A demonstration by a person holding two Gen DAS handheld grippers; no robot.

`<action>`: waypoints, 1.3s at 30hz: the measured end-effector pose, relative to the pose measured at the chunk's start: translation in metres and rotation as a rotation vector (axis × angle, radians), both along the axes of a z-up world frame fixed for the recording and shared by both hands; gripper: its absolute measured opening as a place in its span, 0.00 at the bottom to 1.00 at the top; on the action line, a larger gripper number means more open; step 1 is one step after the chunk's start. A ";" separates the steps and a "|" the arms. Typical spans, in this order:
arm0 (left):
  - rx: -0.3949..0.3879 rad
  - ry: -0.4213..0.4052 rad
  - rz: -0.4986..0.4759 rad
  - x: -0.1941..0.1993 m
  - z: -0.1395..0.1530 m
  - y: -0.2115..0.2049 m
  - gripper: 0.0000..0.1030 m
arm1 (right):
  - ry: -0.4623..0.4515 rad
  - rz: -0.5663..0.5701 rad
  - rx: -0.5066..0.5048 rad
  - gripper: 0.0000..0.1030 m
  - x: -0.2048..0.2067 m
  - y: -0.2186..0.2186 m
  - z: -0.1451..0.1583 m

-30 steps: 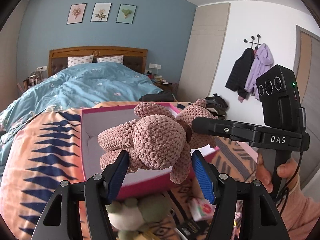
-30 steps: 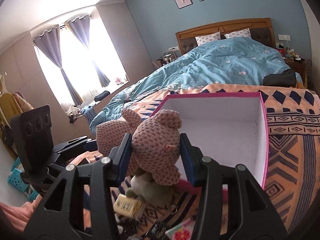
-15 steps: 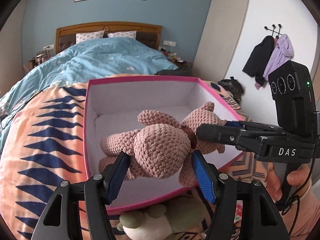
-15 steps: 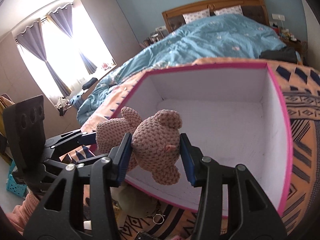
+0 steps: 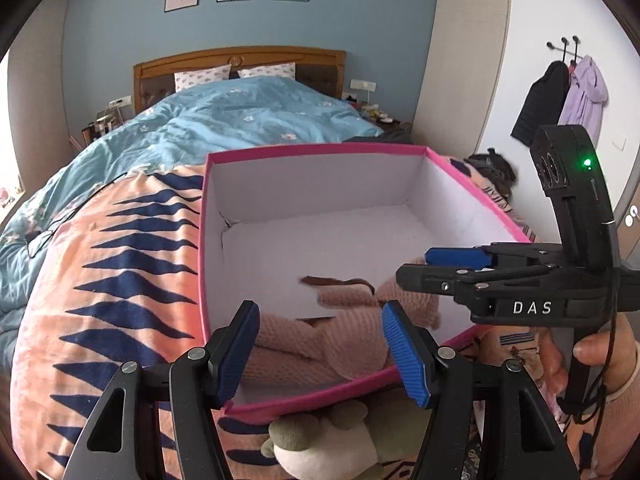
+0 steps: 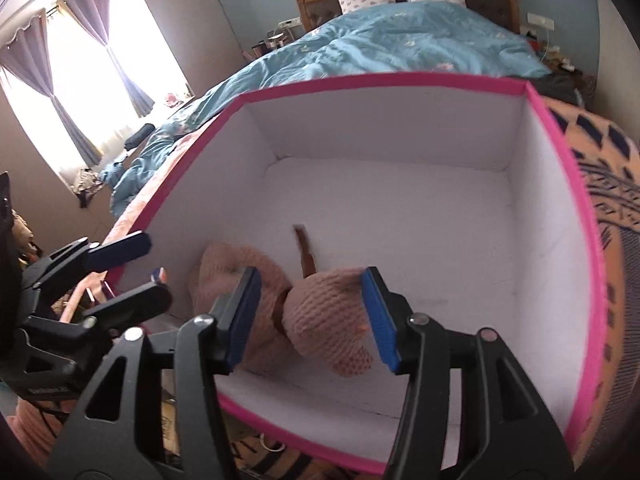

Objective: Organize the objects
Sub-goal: 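Lower the pink bear into the box and open both grippers, then move both grippers to the brown-and-white plush dog and grasp it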

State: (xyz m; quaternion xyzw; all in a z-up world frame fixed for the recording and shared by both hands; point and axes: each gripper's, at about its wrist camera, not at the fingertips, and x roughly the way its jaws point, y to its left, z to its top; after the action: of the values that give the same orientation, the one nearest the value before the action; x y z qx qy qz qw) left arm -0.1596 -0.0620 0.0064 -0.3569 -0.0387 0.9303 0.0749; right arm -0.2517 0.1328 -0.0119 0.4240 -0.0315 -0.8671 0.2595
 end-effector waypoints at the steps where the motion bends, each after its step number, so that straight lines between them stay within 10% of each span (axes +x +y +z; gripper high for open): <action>1: 0.014 0.017 0.004 0.005 0.003 -0.002 0.66 | 0.011 -0.009 0.006 0.59 0.002 0.002 0.002; 15: 0.166 0.226 -0.058 0.102 0.043 -0.023 0.91 | 0.190 0.187 -0.098 0.63 0.134 0.028 0.039; 29: 0.120 0.145 -0.075 0.175 -0.007 -0.017 0.96 | -0.099 0.362 -0.160 0.64 0.214 0.002 -0.057; 39: 0.161 0.079 -0.035 0.193 -0.040 -0.028 0.96 | -0.111 0.355 -0.139 0.55 0.216 -0.020 -0.072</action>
State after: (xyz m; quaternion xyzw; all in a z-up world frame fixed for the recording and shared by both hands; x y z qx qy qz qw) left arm 0.0335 -0.0904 -0.0331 -0.3133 -0.1043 0.9361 0.1209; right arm -0.0359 0.1127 -0.0841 0.4512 -0.0302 -0.7788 0.4347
